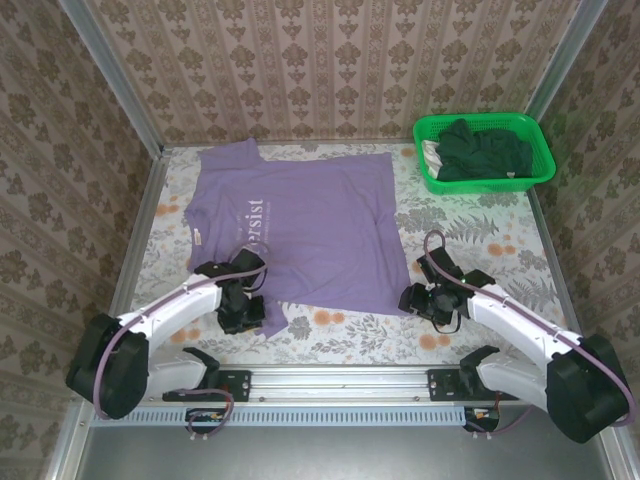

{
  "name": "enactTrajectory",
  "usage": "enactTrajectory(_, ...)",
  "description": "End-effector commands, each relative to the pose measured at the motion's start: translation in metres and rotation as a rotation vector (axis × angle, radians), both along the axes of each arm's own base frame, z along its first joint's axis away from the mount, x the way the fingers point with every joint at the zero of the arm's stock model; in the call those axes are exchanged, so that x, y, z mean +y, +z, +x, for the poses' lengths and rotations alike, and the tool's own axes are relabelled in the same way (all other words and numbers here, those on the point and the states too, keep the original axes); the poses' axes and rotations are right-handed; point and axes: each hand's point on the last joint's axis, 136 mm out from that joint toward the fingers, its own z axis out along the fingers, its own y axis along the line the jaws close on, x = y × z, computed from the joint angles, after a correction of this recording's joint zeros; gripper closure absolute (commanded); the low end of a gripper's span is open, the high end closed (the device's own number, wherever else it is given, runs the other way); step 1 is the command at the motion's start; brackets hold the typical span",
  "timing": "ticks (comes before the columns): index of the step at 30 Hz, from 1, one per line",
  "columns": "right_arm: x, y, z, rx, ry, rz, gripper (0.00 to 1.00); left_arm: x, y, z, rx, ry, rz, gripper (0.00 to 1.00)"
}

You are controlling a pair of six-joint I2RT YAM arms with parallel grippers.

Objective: Fold and stack the t-shirts

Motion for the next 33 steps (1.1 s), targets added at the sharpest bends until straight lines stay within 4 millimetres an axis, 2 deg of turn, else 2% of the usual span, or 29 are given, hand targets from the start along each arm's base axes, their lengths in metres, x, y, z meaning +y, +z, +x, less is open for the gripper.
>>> enactTrajectory(1, -0.001, 0.001, 0.009, -0.026, -0.013, -0.024, 0.42, -0.005, 0.025, 0.015, -0.067, -0.116, 0.046, 1.00)
enactTrajectory(3, -0.002, -0.002, 0.009, -0.016, -0.017, -0.030, 0.41, -0.014, 0.040, 0.021, -0.088, -0.204, 0.065, 1.00)
enactTrajectory(7, -0.001, -0.006, 0.011, -0.003, -0.016, -0.035, 0.41, -0.040, 0.053, 0.025, -0.073, -0.381, 0.096, 1.00)
enactTrajectory(12, 0.000, -0.011, 0.013, 0.012, -0.019, -0.043, 0.42, -0.096, 0.053, 0.027, -0.020, -0.617, 0.148, 0.93)
enactTrajectory(14, 0.000, -0.012, 0.015, 0.012, -0.029, -0.044, 0.41, -0.120, 0.049, 0.026, -0.003, -0.694, 0.164, 0.83)
enactTrajectory(16, -0.001, -0.012, 0.017, 0.005, -0.040, -0.046, 0.41, -0.138, 0.048, 0.025, 0.010, -0.739, 0.181, 0.62)
enactTrajectory(19, -0.003, -0.011, 0.021, -0.005, -0.055, -0.058, 0.41, -0.151, 0.058, 0.028, -0.009, -0.711, 0.152, 0.35)
enactTrajectory(21, -0.006, -0.012, 0.022, -0.004, -0.065, -0.072, 0.40, -0.146, 0.072, 0.035, -0.037, -0.666, 0.136, 0.29)
enactTrajectory(23, -0.010, -0.010, 0.024, -0.017, -0.078, -0.089, 0.40, -0.131, 0.086, 0.041, -0.056, -0.605, 0.131, 0.22)
enactTrajectory(26, -0.014, -0.003, 0.028, -0.063, -0.103, -0.089, 0.41, -0.092, 0.099, 0.044, -0.056, -0.452, 0.121, 0.22)
enactTrajectory(28, -0.016, -0.003, 0.027, -0.072, -0.119, -0.081, 0.45, -0.061, 0.099, 0.036, -0.036, -0.325, 0.111, 0.26)
enactTrajectory(30, -0.017, -0.005, 0.024, -0.062, -0.124, -0.079, 0.48, -0.037, 0.091, 0.020, 0.009, -0.192, 0.047, 0.30)
enactTrajectory(33, -0.015, -0.008, 0.021, -0.038, -0.106, -0.079, 0.54, -0.022, 0.075, -0.006, 0.078, -0.052, -0.069, 0.39)
